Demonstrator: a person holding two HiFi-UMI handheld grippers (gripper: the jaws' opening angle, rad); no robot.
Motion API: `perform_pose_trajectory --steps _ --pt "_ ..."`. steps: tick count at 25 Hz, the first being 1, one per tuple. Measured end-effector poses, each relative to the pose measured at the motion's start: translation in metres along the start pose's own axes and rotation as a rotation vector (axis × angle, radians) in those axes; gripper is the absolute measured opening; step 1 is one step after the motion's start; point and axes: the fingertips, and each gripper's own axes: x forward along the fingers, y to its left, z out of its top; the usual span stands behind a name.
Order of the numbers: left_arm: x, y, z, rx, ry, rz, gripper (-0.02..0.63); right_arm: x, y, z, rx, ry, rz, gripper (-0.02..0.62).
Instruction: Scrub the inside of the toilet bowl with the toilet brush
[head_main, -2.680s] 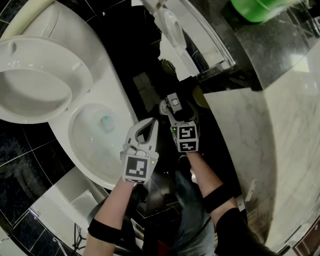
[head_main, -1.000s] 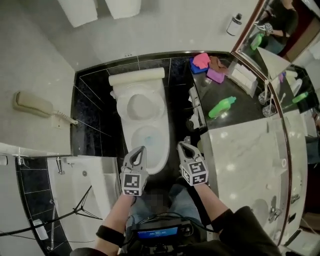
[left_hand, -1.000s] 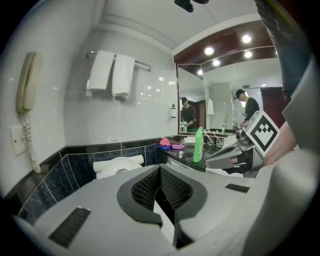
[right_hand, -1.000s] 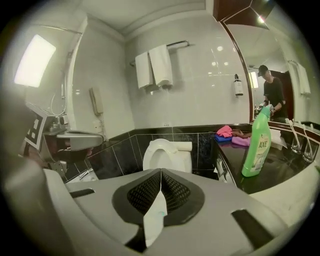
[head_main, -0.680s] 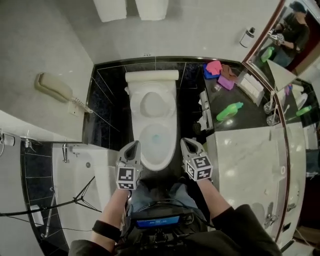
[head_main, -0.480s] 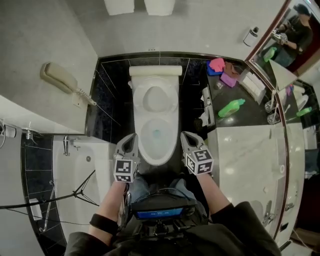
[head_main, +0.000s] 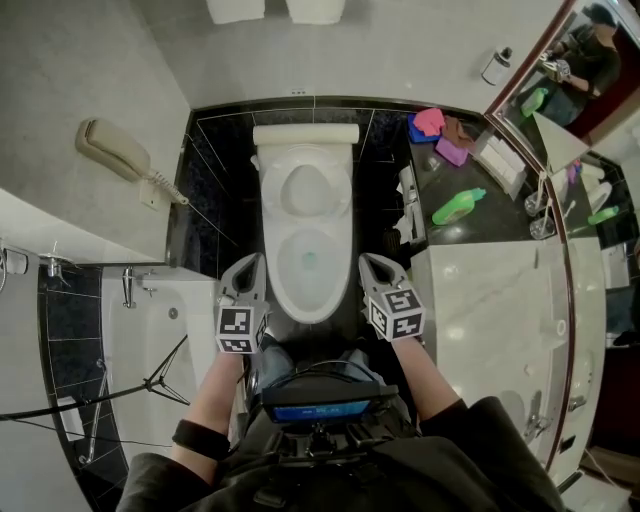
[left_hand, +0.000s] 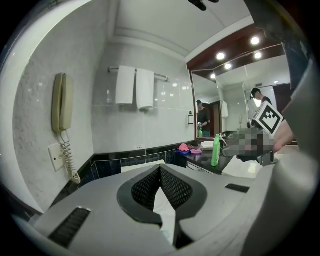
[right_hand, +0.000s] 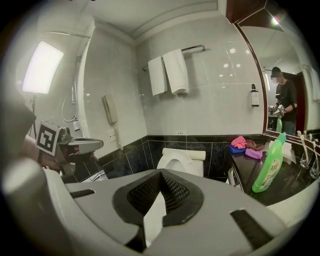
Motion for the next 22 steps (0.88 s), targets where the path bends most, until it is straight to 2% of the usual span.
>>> perform_pose_trajectory --steps 22 --pt "-0.016 0.012 -0.010 0.002 0.008 0.050 0.003 0.005 0.012 -0.011 0.002 0.042 0.050 0.005"
